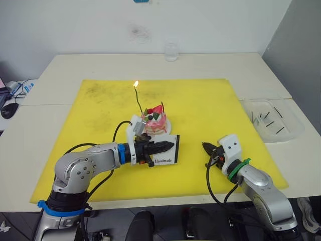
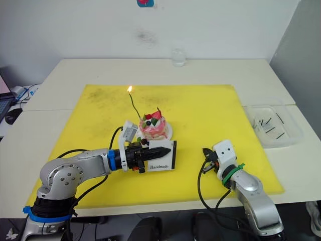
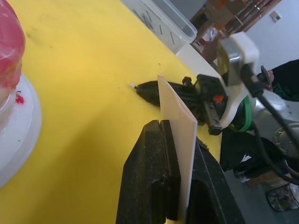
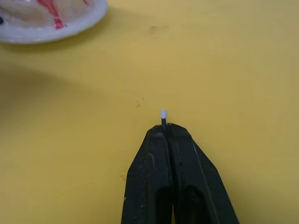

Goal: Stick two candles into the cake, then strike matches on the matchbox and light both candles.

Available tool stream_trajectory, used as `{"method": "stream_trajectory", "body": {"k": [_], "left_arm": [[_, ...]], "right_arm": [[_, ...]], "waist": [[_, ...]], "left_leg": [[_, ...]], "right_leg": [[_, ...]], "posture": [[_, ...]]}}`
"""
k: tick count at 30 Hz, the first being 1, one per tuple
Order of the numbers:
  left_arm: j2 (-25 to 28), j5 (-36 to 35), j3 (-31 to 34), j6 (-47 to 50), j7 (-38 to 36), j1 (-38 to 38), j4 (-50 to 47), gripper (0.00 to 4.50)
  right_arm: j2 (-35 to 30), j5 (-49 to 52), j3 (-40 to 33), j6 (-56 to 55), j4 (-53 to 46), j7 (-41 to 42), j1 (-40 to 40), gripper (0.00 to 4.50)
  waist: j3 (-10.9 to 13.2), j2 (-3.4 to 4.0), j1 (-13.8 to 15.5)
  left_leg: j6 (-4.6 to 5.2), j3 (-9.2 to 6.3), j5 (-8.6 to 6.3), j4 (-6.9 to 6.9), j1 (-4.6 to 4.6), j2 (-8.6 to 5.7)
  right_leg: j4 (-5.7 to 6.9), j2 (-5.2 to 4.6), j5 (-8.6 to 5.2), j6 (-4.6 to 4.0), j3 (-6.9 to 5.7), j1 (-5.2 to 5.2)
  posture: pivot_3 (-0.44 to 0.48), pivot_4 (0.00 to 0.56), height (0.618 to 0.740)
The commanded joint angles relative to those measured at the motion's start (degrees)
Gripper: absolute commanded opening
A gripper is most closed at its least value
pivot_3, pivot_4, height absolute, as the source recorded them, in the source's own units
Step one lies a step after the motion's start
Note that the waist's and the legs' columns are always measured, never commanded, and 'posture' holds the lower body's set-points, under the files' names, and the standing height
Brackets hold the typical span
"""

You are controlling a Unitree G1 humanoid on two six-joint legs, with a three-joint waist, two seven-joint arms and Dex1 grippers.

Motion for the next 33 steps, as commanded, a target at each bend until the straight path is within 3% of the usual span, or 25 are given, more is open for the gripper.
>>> {"method": "stream_trajectory", "body": {"k": [1, 3, 6, 21, 24, 27, 33], "left_arm": [[0.40, 0.05, 0.04, -0.18, -0.89, -0.27, -0.65, 0.00], [0.55, 0.14, 0.15, -0.09, -1.01, -0.23, -0.69, 0.00], [0.71, 0.21, 0.25, 0.02, -1.13, -0.12, -0.73, 0.00], [1.06, 0.35, 0.24, 0.06, -1.62, 0.29, -0.75, 0.00], [1.16, 0.30, 0.24, 0.11, -1.67, 0.38, -0.77, 0.00], [1.27, 0.26, 0.27, 0.16, -1.75, 0.43, -0.78, 0.00], [1.40, 0.27, 0.27, 0.12, -1.74, 0.52, -0.88, 0.00]], "right_arm": [[0.49, -1.13, -0.19, -3.17, 1.31, -0.47, 0.82, 0.21], [0.73, -1.08, -0.26, -3.85, 1.63, -0.30, 1.13, 0.64], [0.94, -1.00, 0.11, -4.59, 1.52, 0.29, 1.49, 1.63], [1.45, -3.44, 0.92, -9.36, 4.96, 0.23, 0.91, 1.63], [1.75, -4.15, 1.37, -8.22, 5.41, -0.40, 0.30, 1.02], [1.86, -4.67, 1.64, -6.11, 5.02, -0.73, 0.17, 0.04], [2.22, -4.15, 1.19, -4.68, 2.15, -0.59, 0.66, 0.04]], "waist": [[0.00, 0.00, 0.04], [0.00, -0.01, 0.05], [-0.01, -0.01, 0.05], [-0.02, -0.02, 0.04], [-0.03, -0.05, 0.03], [-0.06, -0.08, 0.03], [-0.09, -0.14, 0.03]], "left_leg": [[0.00, -0.01, 0.00, 0.00, 0.00, 0.00], [0.00, -0.01, 0.00, 0.01, 0.01, 0.00], [0.00, -0.01, 0.00, 0.02, 0.03, -0.01], [0.00, -0.01, 0.00, 0.03, 0.04, 0.00], [0.00, -0.01, 0.00, 0.03, 0.05, 0.01], [0.00, -0.02, 0.00, 0.04, 0.07, 0.01], [0.00, -0.03, 0.00, 0.04, 0.09, 0.01]], "right_leg": [[0.00, 0.00, 0.00, 0.00, -0.01, 0.00], [0.01, 0.00, 0.00, 0.00, -0.02, 0.01], [0.02, 0.00, 0.01, 0.01, -0.01, 0.03], [0.04, 0.00, 0.02, 0.03, 0.00, 0.04], [0.04, 0.00, 0.02, 0.02, 0.00, 0.04], [0.07, 0.00, 0.02, 0.02, 0.00, 0.05], [0.08, 0.00, 0.02, 0.02, -0.01, 0.08]], "posture": [[0.000, 0.150, 0.740], [0.000, 0.150, 0.740], [0.000, 0.150, 0.740], [0.000, 0.150, 0.740], [0.000, 0.150, 0.740], [0.000, 0.150, 0.740], [0.000, 0.150, 0.740]]}}
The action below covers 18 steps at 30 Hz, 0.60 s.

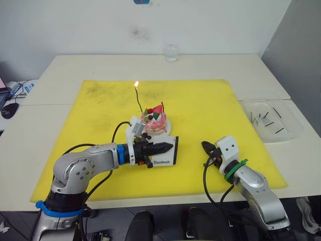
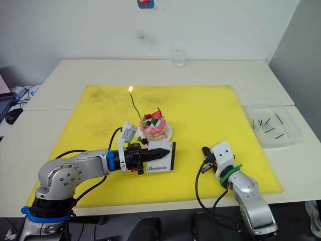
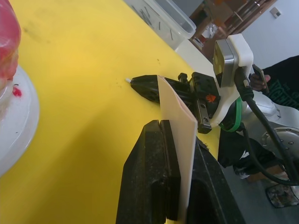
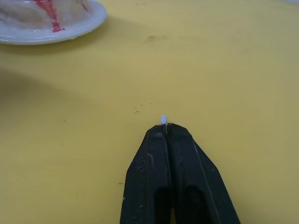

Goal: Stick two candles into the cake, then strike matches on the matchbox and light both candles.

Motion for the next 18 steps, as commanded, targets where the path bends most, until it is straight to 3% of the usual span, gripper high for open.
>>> {"method": "stream_trajectory", "body": {"k": [1, 6, 10, 15, 18], "left_arm": [[0.41, -0.15, 0.30, -0.20, -0.95, -0.09, -0.81, 0.00], [-0.13, 0.10, 0.12, -0.61, -0.81, -0.96, -0.15, 0.00], [-0.99, 0.83, -0.64, -1.39, -0.87, -2.47, 0.61, 0.00], [-2.23, 1.90, -1.64, -2.21, -1.24, -4.05, 0.72, 0.00], [-2.63, 2.42, -1.75, -2.38, -1.37, -4.33, 0.88, 0.00]], "right_arm": [[0.24, 0.37, 0.00, 2.11, -2.41, -0.34, 0.18, 0.04], [-2.67, 2.55, 0.32, 6.78, -11.67, 3.37, -3.94, 0.04], [-10.37, 4.79, 2.22, 12.73, -19.38, 10.70, -12.69, 0.04], [-18.94, 4.50, 6.54, 15.80, -21.05, 17.34, -20.66, 0.04], [-20.59, 3.39, 8.40, 16.02, -20.21, 18.06, -22.35, 0.04]], "waist": [[0.00, 0.00, 0.00], [0.01, 0.01, -0.04], [0.01, 0.01, 0.03], [0.03, -0.03, 0.12], [0.04, -0.04, 0.13]], "left_leg": [[0.00, 0.01, 0.00, 0.00, 0.00, 0.00], [0.00, -0.01, 0.00, -0.01, -0.04, 0.00], [0.00, -0.03, 0.00, 0.00, -0.03, -0.02], [0.00, -0.06, 0.00, -0.01, -0.08, -0.03], [0.00, -0.03, 0.00, -0.03, -0.10, -0.04]], "right_leg": [[0.00, 0.00, 0.00, 0.00, 0.01, 0.00], [-0.02, 0.00, 0.00, -0.01, 0.04, -0.05], [-0.01, 0.00, 0.00, 0.00, -0.03, -0.03], [-0.10, 0.01, -0.01, 0.00, -0.10, -0.01], [-0.15, 0.00, -0.02, -0.01, -0.06, -0.02]], "posture": [[0.000, 0.150, 0.740], [0.000, 0.150, 0.740], [0.000, 0.150, 0.740], [0.000, 0.150, 0.740], [0.000, 0.150, 0.740]]}}
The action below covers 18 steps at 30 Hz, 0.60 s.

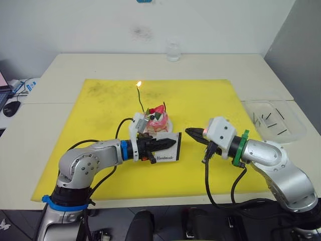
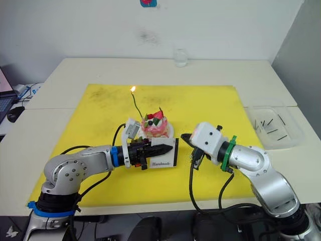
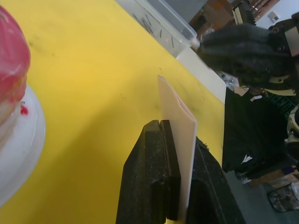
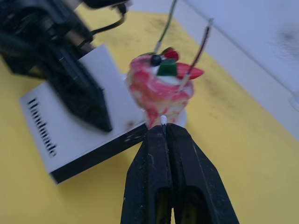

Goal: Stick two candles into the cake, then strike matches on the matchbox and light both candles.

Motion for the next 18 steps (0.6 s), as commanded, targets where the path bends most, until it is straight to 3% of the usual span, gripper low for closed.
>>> {"method": "stream_trajectory", "body": {"k": [1, 18], "left_arm": [[-0.54, 0.43, -0.18, -1.11, -0.63, -0.95, -1.13, 0.00], [-0.31, 0.22, -0.33, -0.84, -1.37, -0.74, -2.36, 0.00]], "right_arm": [[-1.23, -1.28, 1.61, 0.01, -0.50, 1.10, -1.69, 0.04], [-0.07, -5.11, 3.38, -1.96, 2.02, 1.18, -2.81, 0.04]], "waist": [[0.01, -0.01, 0.02], [0.01, -0.01, 0.03]], "left_leg": [[0.00, 0.01, 0.00, 0.00, -0.01, 0.00], [0.00, 0.00, 0.00, 0.03, 0.02, 0.01]], "right_leg": [[-0.01, 0.00, 0.00, 0.00, 0.01, -0.01], [0.07, -0.01, 0.00, 0.00, 0.01, -0.01]], "posture": [[0.000, 0.150, 0.740], [0.000, 0.150, 0.740]]}}
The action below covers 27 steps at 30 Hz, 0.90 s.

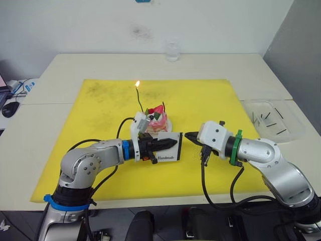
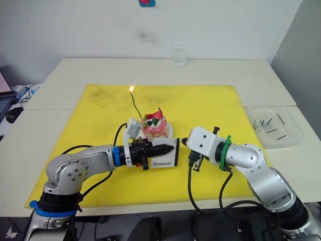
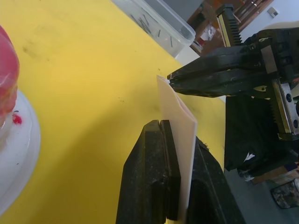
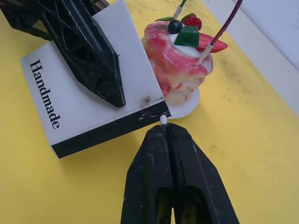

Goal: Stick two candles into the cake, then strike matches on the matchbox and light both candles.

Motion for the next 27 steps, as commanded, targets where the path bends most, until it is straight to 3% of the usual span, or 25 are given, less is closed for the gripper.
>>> {"method": "stream_trajectory", "body": {"k": [1, 15, 21, 24, 27], "left_arm": [[-0.26, -0.66, 0.07, -0.53, -1.11, -0.86, -2.15, 0.00], [-0.36, 1.51, -1.55, -2.33, -3.53, -2.23, -2.10, 0.00], [0.48, 5.08, -2.92, -5.58, -5.87, -2.14, -2.54, 0.00], [0.19, 9.36, -4.13, -9.97, -6.44, -2.54, -1.52, 0.00], [1.39, 12.87, -3.24, -13.84, -7.07, -3.33, 0.57, 0.00]], "right_arm": [[0.40, -0.69, 0.47, -1.61, -0.99, 0.30, -1.27, 0.04], [-1.16, -2.48, 1.64, -2.96, 0.31, 2.19, -1.33, 0.04], [-3.44, -4.09, 4.93, -8.65, 3.41, 7.55, -3.43, 0.04], [-8.85, -3.98, 6.91, -15.26, 3.96, 16.68, -4.14, 0.04], [-17.14, -2.24, 2.69, -21.46, 4.76, 24.51, -3.39, 0.04]], "waist": [[0.00, 0.00, 0.00], [0.00, 0.00, -0.01], [0.00, 0.00, -0.03], [0.00, 0.00, -0.04], [0.07, -0.03, 0.41]], "left_leg": [[0.00, 0.00, 0.00, 0.00, 0.00, 0.00], [0.00, 0.01, 0.00, 0.00, 0.01, -0.01], [0.00, 0.01, 0.00, 0.01, 0.01, -0.01], [0.00, 0.01, 0.00, 0.01, 0.01, -0.02], [0.00, -0.01, 0.00, 0.01, -0.03, -0.03]], "right_leg": [[0.00, 0.00, 0.00, 0.00, 0.00, 0.00], [0.01, 0.00, 0.00, 0.00, 0.01, 0.00], [0.01, 0.00, 0.00, 0.00, 0.00, 0.00], [0.01, 0.01, 0.00, 0.00, -0.01, 0.00], [-0.08, 0.01, 0.00, 0.00, -0.06, 0.02]], "posture": [[0.000, 0.150, 0.740], [0.000, 0.150, 0.740], [0.000, 0.150, 0.740], [0.000, 0.150, 0.740], [0.000, 0.150, 0.740]]}}
